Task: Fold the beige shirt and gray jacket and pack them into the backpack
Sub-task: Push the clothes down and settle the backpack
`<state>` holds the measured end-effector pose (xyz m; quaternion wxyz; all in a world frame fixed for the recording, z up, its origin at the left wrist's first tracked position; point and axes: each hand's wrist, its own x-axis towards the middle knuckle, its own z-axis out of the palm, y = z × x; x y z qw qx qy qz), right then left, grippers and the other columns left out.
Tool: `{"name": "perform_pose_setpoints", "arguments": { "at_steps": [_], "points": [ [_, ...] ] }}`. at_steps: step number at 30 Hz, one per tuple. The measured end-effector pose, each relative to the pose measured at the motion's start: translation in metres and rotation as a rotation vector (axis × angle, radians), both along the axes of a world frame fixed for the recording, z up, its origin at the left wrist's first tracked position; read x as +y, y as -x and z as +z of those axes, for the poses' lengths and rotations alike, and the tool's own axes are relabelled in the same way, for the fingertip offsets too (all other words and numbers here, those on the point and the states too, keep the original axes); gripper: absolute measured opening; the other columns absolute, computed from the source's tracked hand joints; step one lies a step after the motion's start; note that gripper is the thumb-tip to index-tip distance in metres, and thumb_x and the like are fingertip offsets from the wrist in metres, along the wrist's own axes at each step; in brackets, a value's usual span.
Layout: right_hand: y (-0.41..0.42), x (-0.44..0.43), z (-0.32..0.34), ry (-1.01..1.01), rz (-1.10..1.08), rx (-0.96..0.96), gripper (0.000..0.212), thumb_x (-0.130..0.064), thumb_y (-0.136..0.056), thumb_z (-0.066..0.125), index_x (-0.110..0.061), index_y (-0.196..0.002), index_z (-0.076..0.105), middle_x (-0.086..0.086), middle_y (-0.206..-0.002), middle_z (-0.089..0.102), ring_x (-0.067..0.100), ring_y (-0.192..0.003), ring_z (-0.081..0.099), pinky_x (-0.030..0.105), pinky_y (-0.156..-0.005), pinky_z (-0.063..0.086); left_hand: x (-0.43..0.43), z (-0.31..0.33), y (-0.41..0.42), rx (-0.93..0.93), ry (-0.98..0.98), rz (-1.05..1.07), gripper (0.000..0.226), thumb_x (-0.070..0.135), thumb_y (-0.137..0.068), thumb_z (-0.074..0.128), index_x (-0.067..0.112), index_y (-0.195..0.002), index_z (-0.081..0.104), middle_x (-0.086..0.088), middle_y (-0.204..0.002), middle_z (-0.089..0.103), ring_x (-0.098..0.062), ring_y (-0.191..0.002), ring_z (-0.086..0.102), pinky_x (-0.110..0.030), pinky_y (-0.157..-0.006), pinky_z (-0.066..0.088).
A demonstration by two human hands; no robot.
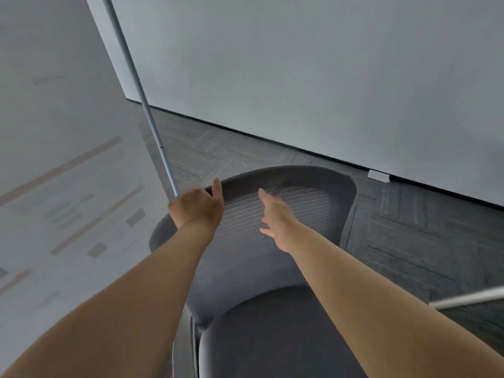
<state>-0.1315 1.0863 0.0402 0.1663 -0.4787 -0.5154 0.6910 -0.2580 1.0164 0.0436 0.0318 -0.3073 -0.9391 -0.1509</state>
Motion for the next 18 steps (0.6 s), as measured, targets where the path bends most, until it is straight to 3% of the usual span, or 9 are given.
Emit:
{"name": "perform_pose_setpoints", "arguments": {
  "at_steps": [3,5,8,11,13,16,18],
  "points": [
    [0.001,-0.005,0.014,0.061,-0.115,0.064,0.065,-0.057,-0.095,0.038,-0.023,-0.149,0.025,0.005,-0.157,0.021,0.03,-0.138,0.033,0.046,-0.112,0.033,0.0,0.018,-0.01,-0.123,-0.002,-0.067,0.077,0.052,-0.099,0.009,0.002,-0.084,0.066,-0.015,-0.083,0.061,-0.025,-0.075,0.049,-0.033,-0.069,0.035],
    [-0.013,-0.008,0.021,0.088,-0.182,0.068,0.071,-0.062,-0.092,0.039,-0.024,-0.15,0.023,0.006,-0.158,0.02,0.032,-0.139,0.032,0.048,-0.114,0.03,-0.004,0.03,-0.02,-0.19,0.004,-0.122,0.078,0.053,-0.099,0.01,0.001,-0.09,0.066,-0.02,-0.096,0.065,-0.027,-0.08,0.05,-0.033,-0.072,0.034],
    [-0.039,-0.01,0.028,0.056,-0.222,0.029,0.071,-0.06,-0.093,0.038,-0.022,-0.15,0.021,0.008,-0.158,0.021,0.032,-0.139,0.031,0.051,-0.114,0.028,-0.016,0.036,-0.027,-0.342,0.021,-0.244,0.08,0.06,-0.097,0.012,-0.001,-0.122,0.057,-0.02,-0.132,0.055,-0.033,-0.118,0.051,-0.039,-0.093,0.037],
    [-0.059,-0.018,0.036,0.061,-0.2,0.007,0.074,-0.061,-0.091,0.043,-0.022,-0.151,0.021,0.008,-0.158,0.02,0.033,-0.14,0.029,0.052,-0.114,0.026,-0.031,0.034,-0.032,-0.561,0.004,-0.315,0.087,0.071,-0.09,0.013,0.008,-0.137,0.047,-0.014,-0.147,0.043,-0.032,-0.137,0.035,-0.046,-0.113,0.021],
    [-0.068,-0.027,0.037,0.063,-0.176,-0.018,0.08,-0.062,-0.089,0.047,-0.02,-0.151,0.02,0.007,-0.158,0.02,0.033,-0.14,0.029,0.053,-0.113,0.027,-0.04,0.038,-0.042,-0.723,0.025,-0.311,0.095,0.079,-0.082,0.015,0.008,-0.135,0.049,-0.014,-0.144,0.047,-0.035,-0.135,0.038,-0.051,-0.115,0.022],
    [-0.087,-0.045,0.029,-0.019,-0.158,-0.107,0.094,-0.061,-0.084,0.056,-0.02,-0.153,0.007,0.008,-0.158,0.02,0.03,-0.142,0.026,0.051,-0.114,0.025,-0.053,0.052,-0.074,-1.008,0.181,-0.326,0.092,0.071,-0.089,0.014,-0.002,-0.131,0.051,-0.025,-0.136,0.049,-0.043,-0.126,0.045,-0.054,-0.107,0.036],
    [-0.102,-0.057,0.026,-0.066,-0.168,-0.173,0.104,-0.05,-0.083,0.065,-0.017,-0.152,-0.006,0.009,-0.155,0.027,0.029,-0.14,0.029,0.044,-0.112,0.026,-0.061,0.058,-0.098,-1.045,0.229,-0.385,0.091,0.068,-0.091,0.01,-0.004,-0.117,0.06,-0.023,-0.111,0.06,-0.036,-0.102,0.059,-0.045,-0.086,0.053]
  ]
}}
